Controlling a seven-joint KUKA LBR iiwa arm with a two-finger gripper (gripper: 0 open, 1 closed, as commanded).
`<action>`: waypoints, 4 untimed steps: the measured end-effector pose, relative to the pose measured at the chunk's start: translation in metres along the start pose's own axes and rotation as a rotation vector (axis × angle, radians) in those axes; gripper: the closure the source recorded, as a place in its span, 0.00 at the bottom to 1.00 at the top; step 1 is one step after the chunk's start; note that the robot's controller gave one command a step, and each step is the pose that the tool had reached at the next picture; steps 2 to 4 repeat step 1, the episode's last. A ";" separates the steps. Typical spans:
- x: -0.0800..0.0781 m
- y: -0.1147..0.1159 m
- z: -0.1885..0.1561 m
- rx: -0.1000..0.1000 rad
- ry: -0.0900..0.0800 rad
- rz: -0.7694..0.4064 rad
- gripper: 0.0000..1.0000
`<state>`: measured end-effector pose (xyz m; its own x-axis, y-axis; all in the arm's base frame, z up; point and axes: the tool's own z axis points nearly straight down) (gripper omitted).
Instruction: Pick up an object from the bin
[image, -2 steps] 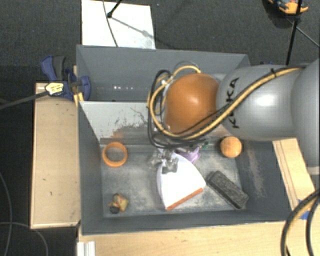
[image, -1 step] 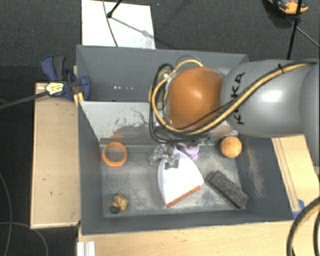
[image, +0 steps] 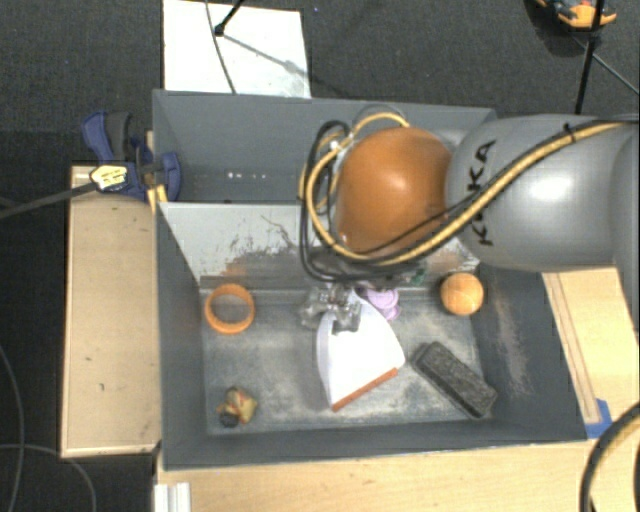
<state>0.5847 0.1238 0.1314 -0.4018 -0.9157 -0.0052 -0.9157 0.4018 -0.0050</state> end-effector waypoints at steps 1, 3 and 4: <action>0.001 0.001 -0.009 -0.005 0.003 0.003 1.00; 0.001 0.001 -0.009 -0.005 0.003 0.003 1.00; 0.001 0.001 -0.009 -0.005 0.003 0.003 1.00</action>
Offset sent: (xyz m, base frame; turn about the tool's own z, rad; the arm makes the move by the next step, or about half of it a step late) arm 0.0000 0.0000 0.0409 0.0000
